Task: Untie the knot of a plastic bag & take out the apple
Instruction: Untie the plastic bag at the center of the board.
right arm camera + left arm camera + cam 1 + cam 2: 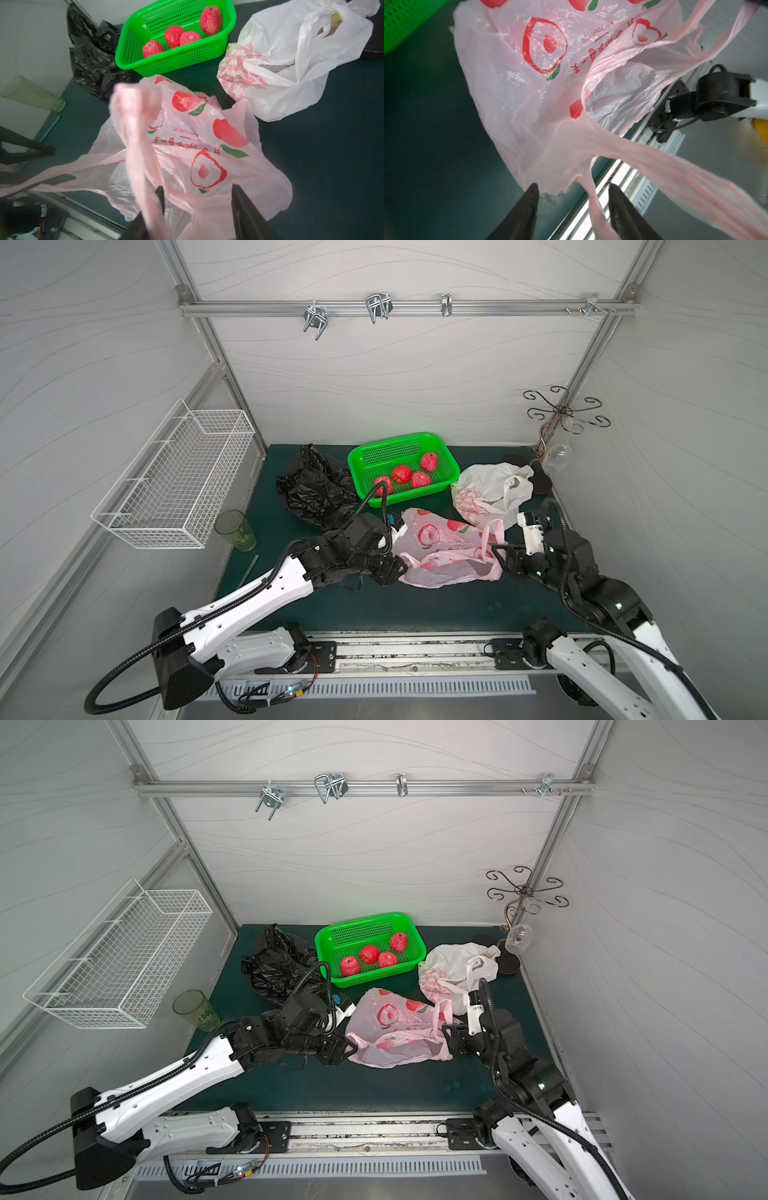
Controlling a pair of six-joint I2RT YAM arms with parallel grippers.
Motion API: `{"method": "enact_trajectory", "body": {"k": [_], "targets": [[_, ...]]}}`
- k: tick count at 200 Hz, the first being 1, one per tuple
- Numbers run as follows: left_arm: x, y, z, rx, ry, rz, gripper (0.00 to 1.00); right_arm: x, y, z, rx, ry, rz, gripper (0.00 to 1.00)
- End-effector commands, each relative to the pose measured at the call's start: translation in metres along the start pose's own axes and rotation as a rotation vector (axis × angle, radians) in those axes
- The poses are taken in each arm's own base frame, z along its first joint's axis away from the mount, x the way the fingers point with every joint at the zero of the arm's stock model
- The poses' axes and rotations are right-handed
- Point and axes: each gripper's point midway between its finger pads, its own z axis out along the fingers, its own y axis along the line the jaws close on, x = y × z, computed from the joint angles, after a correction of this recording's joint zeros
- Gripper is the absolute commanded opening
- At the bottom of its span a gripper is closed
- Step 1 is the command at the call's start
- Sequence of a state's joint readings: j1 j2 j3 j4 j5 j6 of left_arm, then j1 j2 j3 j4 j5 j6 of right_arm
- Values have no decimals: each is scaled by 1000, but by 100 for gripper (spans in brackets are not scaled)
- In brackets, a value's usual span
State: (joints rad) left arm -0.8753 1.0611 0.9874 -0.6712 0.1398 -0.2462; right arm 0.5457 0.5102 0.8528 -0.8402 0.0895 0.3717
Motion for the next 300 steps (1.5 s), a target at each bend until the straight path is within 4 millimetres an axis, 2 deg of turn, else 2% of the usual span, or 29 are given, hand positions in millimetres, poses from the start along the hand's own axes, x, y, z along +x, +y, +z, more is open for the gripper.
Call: {"method": "enact_trajectory", "body": {"k": [1,29,48,62,81,90,102,128,141,159,177,195,214,256,279,300], "targets": [[-53,-4,-46,-51,-219,65,68,-21,-1,-28,15,-112,12,65],[-86,-16,-86,-74,-250,161,69,-43,5,-61,-17,-219,-18,65],[-113,-47,-113,35,-304,233,69,-55,17,-76,-77,-284,-76,67],[-130,-68,-124,118,-331,273,69,-62,36,-91,-184,-342,-123,66],[-142,-99,-121,262,-308,353,69,-66,63,-109,-333,-387,-173,66],[-144,-108,-109,312,-267,389,69,-66,73,-110,-388,-368,-189,67],[-145,-110,-88,327,-202,423,68,-63,83,-106,-434,-315,-197,66],[-128,-91,-23,272,4,460,58,-52,87,-85,-451,-205,-193,65],[-111,-78,7,243,109,445,53,-41,87,-75,-455,-147,-195,63],[-78,-74,34,244,239,429,52,-21,87,-63,-476,-58,-185,61],[-38,-83,52,246,342,463,53,-2,87,-59,-512,-5,-163,58],[-2,-89,66,225,412,500,54,8,85,-60,-522,-9,-133,58],[20,-81,82,146,441,500,55,9,83,-62,-520,-17,-116,57],[31,-59,118,-2,377,458,56,9,81,-62,-511,-23,-112,56],[24,-35,129,-145,347,472,56,9,81,-66,-511,-32,-114,56],[17,-28,136,-197,321,486,57,9,80,-68,-508,-36,-117,55]]}}
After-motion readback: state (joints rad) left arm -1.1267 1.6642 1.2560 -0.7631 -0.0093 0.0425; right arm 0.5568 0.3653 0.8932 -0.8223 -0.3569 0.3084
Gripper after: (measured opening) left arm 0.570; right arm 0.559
